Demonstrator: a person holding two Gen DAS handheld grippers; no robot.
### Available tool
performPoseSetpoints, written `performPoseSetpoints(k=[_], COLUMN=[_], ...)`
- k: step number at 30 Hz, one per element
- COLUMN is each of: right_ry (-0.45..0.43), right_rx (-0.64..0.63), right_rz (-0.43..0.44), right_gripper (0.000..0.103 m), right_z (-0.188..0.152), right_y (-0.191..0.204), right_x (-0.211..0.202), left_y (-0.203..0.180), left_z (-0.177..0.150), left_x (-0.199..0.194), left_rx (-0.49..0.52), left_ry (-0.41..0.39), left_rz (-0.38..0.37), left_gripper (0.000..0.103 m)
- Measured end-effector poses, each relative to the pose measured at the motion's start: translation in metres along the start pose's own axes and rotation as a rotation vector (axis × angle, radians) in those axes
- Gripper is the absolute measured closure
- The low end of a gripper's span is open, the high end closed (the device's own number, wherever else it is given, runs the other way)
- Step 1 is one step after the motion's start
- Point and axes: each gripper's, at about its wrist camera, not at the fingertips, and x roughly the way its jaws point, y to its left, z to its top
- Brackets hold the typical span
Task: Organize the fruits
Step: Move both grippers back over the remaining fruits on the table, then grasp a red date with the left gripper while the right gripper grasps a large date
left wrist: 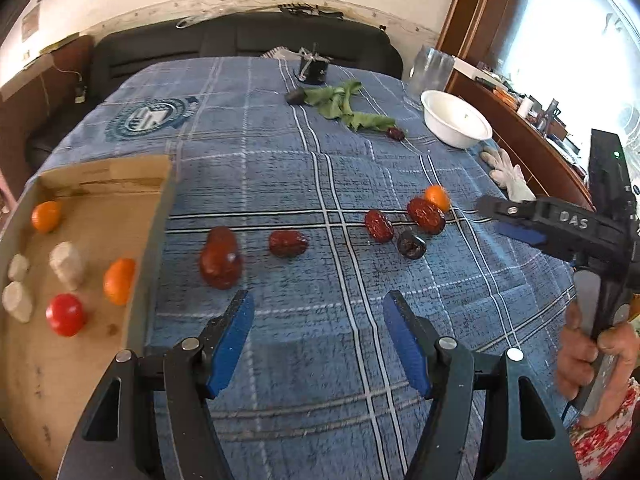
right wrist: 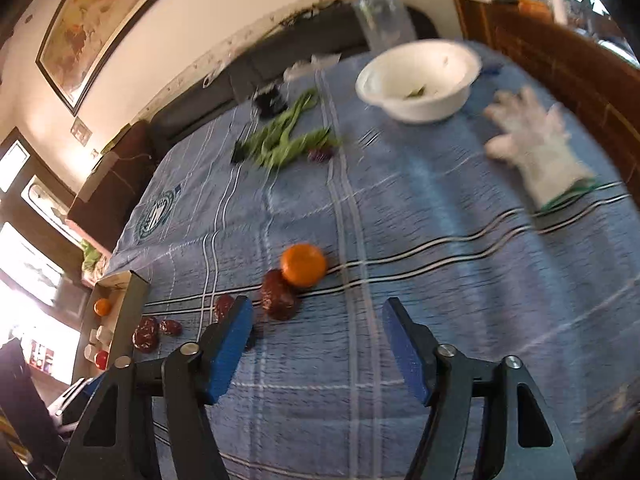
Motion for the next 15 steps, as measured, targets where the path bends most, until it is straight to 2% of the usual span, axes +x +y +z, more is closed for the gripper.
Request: performPoseSetpoints(k=[1, 4, 7, 11, 15], right_ry=[0.005, 0.008, 0.019, 0.019, 0.013], right_rx=[-0.011, -0.075, -0.113, -0.141, -0.161], right_rz=[-0.007, -0.073, -0.102, -0.097, -0.09], right_gripper=[0.037, 0.041, 0.048, 0.05, 0.052], right_z=[-0.001, -0.002, -0.004, -0.003, -0.005], right_y=[0.004, 0.018, 0.023, 0.027, 0.03], right_x=[0.006, 0.023, 0.035, 0.041, 0.044], left_y=[0.001, 0.002, 0.001, 0.001, 0.008], left_z=[0.001, 0.006, 0.013, 0.024, 0.028], left_x=[0.005, 0.019, 0.029, 0.043, 0.058], left_rx=[-0.002, -0.01, -0.002, 0.011, 0.003], left_ry=[0.004, 0.026, 0.016, -0.007, 0.012], left_rz=[-0.002, -0.002, -0.005, 0.021, 0.034], left_gripper=[0.046, 0.055, 0.056, 0.056, 0.057])
